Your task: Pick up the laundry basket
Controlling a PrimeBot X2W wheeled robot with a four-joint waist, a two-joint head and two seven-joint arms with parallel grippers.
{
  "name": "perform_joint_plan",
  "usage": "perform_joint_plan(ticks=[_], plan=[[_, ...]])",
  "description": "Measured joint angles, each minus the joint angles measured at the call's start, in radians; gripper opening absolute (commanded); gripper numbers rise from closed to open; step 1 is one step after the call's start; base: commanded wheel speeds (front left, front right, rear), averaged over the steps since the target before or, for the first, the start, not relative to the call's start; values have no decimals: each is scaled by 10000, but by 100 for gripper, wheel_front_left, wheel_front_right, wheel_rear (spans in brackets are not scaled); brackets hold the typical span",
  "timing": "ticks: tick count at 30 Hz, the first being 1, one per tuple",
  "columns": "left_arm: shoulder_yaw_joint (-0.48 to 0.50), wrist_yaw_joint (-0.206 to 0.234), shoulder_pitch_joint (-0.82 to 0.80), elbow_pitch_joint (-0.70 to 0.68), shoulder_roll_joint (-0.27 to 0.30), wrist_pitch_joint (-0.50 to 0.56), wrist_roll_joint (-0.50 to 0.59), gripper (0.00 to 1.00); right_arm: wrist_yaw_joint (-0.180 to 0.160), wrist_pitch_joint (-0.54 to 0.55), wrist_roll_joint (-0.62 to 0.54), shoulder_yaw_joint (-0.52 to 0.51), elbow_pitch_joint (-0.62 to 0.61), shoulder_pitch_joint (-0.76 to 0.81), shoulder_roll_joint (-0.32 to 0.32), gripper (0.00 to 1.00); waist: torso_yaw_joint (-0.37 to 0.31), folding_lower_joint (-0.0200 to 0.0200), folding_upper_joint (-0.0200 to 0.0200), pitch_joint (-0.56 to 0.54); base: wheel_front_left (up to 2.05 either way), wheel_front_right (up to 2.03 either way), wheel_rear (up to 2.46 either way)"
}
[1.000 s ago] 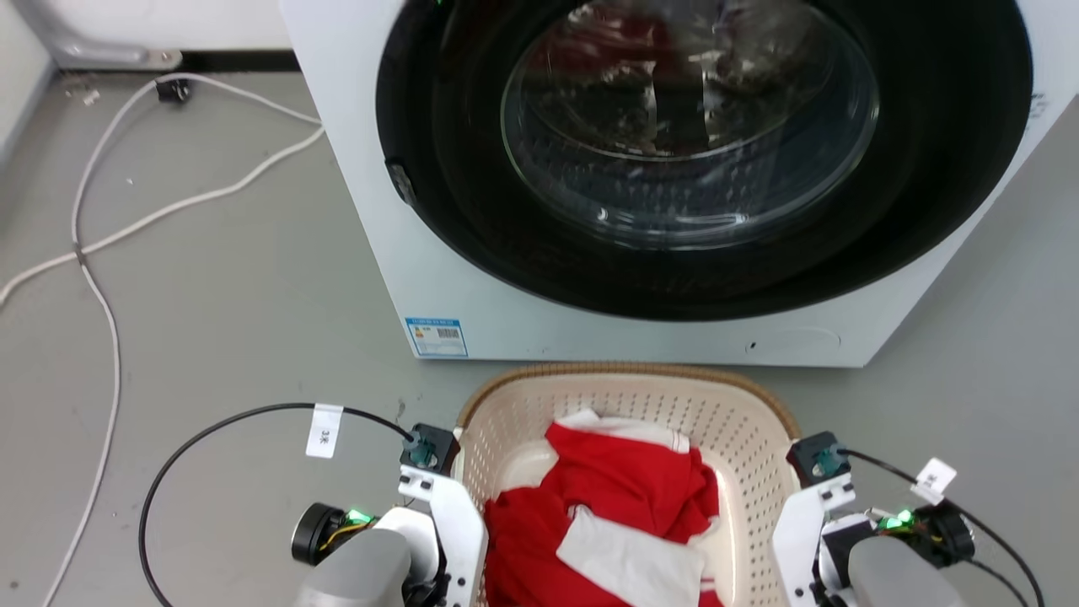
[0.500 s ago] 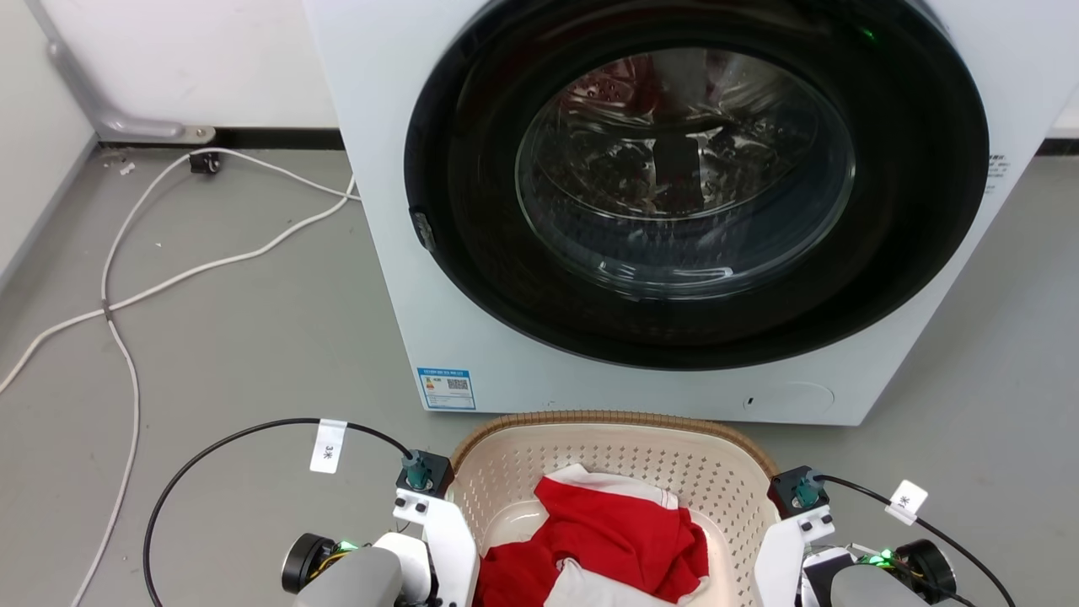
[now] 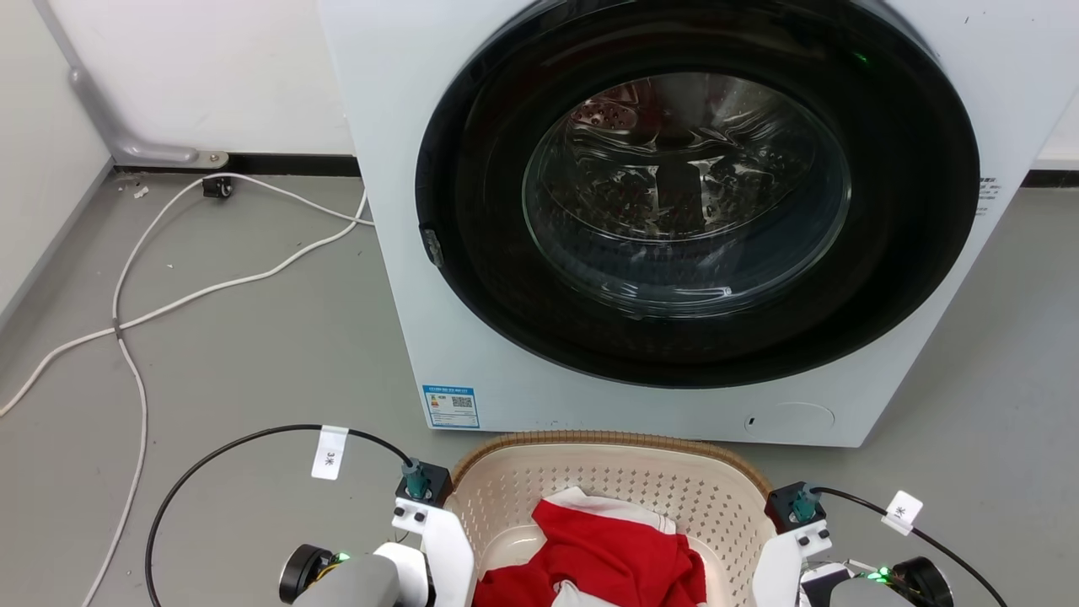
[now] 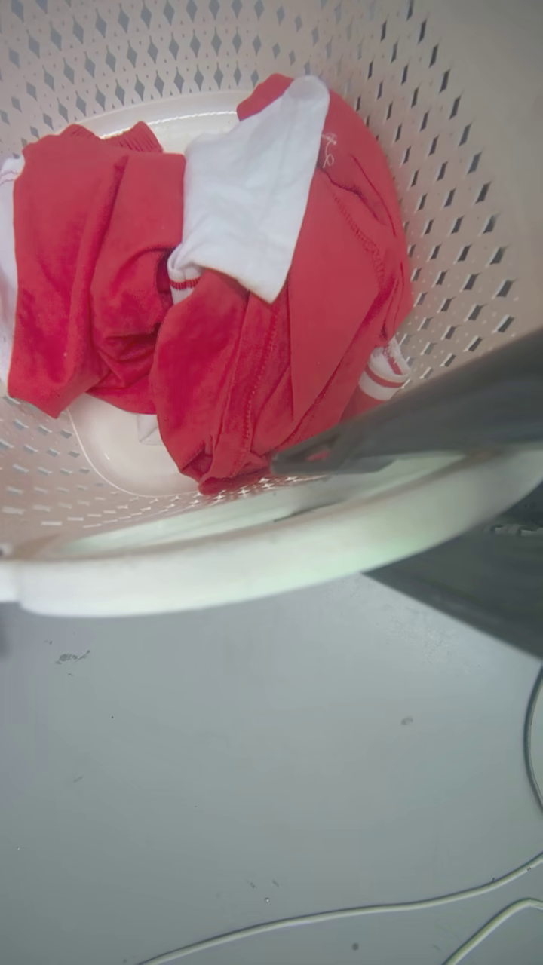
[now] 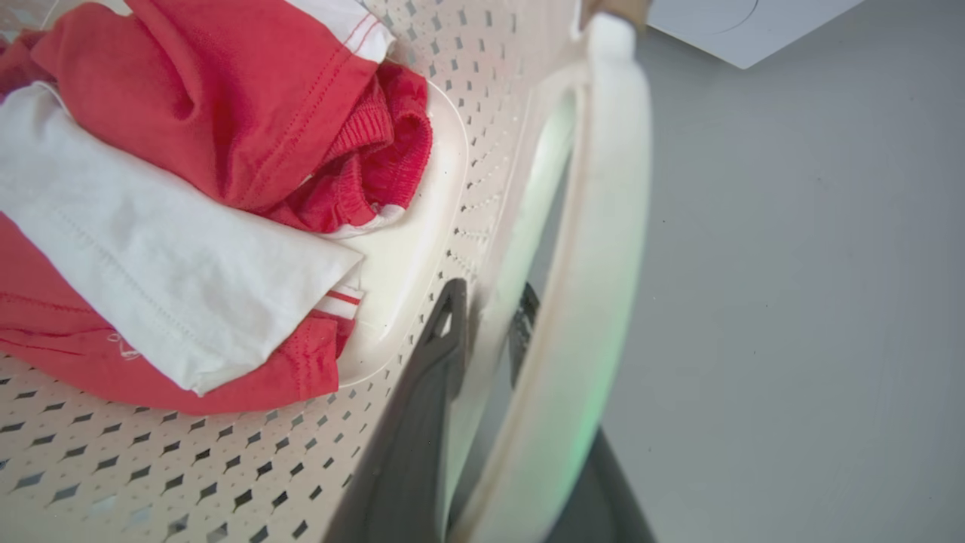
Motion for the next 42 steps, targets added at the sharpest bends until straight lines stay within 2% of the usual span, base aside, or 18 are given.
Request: perform_joint_plan(ticks=[19,42], plan=[[-288,0,32,-79,65,56,-270,0,-13,84,1371,1319,-4,-24,-203,0,-49,0,0,-51,0,0,0],[-566,0,32,-73,82,-21,-568,0,-13,36,2495,2389,-4,-134,-387,0,-45,0,0,30,0,0,0]])
